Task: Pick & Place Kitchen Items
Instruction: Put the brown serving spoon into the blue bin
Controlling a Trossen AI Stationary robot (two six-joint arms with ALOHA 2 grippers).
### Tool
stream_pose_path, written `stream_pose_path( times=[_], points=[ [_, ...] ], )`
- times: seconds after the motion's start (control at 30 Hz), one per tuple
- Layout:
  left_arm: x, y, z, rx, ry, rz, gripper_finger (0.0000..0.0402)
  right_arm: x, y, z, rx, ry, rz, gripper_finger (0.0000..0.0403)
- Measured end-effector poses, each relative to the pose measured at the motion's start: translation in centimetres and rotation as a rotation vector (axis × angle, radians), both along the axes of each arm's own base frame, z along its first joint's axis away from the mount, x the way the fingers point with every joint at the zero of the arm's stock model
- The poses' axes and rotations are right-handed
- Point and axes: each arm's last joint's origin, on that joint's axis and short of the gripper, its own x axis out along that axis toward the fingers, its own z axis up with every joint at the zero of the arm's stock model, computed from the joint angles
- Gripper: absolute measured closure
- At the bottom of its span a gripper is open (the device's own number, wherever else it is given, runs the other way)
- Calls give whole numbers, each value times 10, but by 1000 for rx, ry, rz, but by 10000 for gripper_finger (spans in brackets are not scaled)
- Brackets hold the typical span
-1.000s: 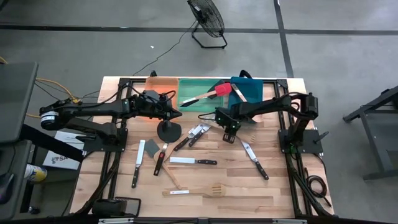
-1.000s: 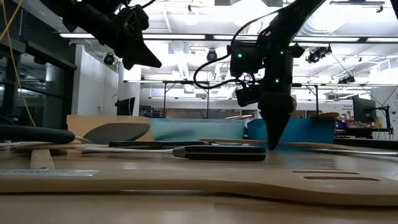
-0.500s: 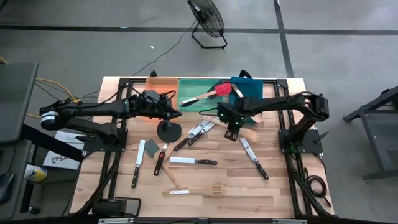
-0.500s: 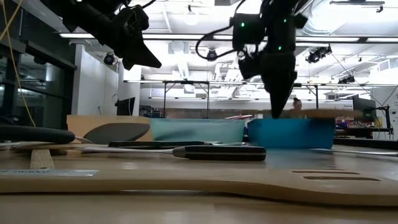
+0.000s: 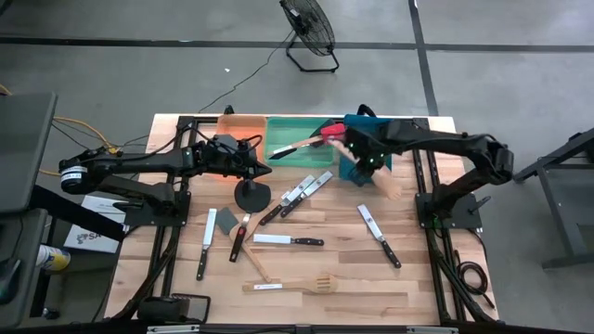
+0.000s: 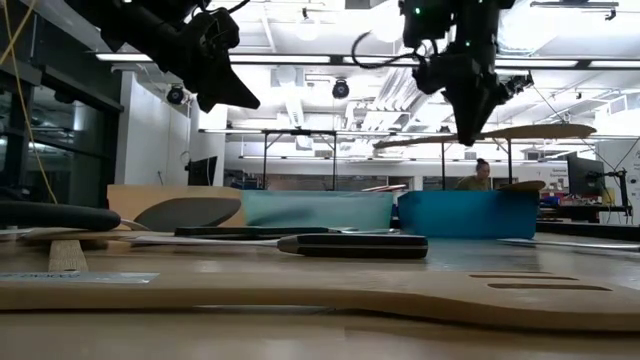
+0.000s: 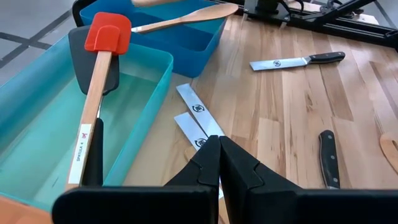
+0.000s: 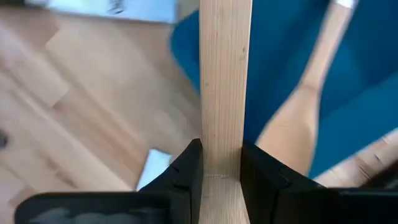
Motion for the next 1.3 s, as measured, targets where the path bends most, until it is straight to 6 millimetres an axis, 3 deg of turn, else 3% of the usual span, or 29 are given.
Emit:
stream_pose_path(
  times=[0.4,0.6,0.87,1.3],
  points=[
    [0,-1,0,-21,-4,-12,400,-42,-73,-1,38,4,-277,328],
    [0,-1,0,-25,-5,-10,400,-57,-97,-5,101,-48,-365,325],
    [0,-1,0,-29,-6,-8,400,-50,-113,-33,249,-23,-340,326],
    [0,-1,0,-36,-7,-10,400,-39,-129,-60,249,8,-330,323]
  ],
)
